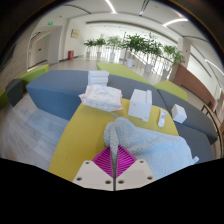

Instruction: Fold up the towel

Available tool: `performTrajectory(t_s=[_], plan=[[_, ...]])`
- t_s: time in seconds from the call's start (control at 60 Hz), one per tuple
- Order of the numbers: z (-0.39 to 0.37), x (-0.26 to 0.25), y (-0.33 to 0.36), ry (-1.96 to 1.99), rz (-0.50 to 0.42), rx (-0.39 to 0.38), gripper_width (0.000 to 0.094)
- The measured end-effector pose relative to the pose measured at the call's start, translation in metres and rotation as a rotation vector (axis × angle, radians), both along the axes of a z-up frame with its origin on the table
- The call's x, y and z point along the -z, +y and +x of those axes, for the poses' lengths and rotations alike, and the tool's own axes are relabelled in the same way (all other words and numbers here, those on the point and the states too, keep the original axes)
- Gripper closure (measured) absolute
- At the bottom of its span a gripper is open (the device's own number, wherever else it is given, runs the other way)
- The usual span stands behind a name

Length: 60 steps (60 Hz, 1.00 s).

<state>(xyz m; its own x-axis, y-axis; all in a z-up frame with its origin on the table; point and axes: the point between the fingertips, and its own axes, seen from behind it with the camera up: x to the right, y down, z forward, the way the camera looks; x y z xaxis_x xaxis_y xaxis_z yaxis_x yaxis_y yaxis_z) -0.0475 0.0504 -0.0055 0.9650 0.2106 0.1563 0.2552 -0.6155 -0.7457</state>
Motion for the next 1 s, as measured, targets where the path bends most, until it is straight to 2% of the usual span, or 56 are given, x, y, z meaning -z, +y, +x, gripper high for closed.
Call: performTrajectory(t_s=[0.133,0.283,0.35,0.417,0.533,0.6,0.65,0.683,0.7,0.75,0.783,0.817,0.867,1.0], plan=[[0.028,-0.066,0.0,0.094,0.085,0.032,0.0927],[0.126,-0.125,0.0,0.15,0.167,0.164,0.0926],[0.183,-0.115,-0.002,0.128,0.147,0.244,0.0926],[0.228,-0.082,-0.007,0.116,0.083,0.32,0.0925],[0.264,-0.009,-0.026,0.119,-0.075,0.37,0.0909],[0.271,-0.001,-0.017,0.132,-0.019,0.367,0.09],[0.269,-0.004,-0.018,0.138,-0.025,0.361,0.0898],[0.268,-0.009,-0.019,0.141,-0.027,0.356,0.0838],[0.267,-0.011,-0.02,0.143,-0.031,0.351,0.0731],[0.273,-0.019,-0.028,0.124,-0.043,0.351,0.0494],[0.281,-0.022,-0.03,0.097,-0.044,0.368,0.0227],[0.289,-0.034,-0.037,0.073,-0.035,0.373,0.006],[0.292,-0.05,-0.043,0.072,-0.014,0.361,0.0121],[0.269,-0.093,-0.078,0.143,-0.005,0.313,0.0091]])
